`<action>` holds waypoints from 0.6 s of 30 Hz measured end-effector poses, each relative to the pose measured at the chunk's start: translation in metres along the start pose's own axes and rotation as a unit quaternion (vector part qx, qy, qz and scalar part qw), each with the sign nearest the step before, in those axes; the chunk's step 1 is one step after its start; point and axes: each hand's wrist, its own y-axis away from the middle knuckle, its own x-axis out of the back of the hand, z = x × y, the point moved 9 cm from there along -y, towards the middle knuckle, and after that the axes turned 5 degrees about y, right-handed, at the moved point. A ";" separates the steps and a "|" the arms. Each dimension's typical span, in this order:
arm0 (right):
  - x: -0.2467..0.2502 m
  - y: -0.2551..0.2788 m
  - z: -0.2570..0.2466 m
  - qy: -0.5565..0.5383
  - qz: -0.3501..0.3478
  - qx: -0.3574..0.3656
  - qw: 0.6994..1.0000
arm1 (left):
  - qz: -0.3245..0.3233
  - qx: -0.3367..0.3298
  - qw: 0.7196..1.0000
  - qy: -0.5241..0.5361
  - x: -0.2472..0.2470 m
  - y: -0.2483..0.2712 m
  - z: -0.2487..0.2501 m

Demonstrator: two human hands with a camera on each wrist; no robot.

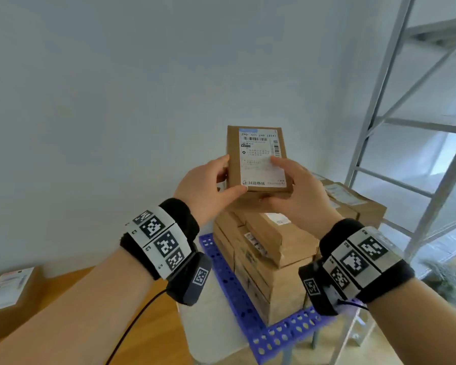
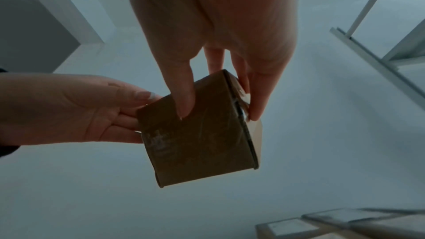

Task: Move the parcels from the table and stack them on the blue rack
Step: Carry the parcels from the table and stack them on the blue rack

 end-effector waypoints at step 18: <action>0.081 -0.205 0.202 0.152 -0.089 -0.050 0.983 | -0.087 -0.007 0.988 -0.124 -0.167 -0.257 -0.010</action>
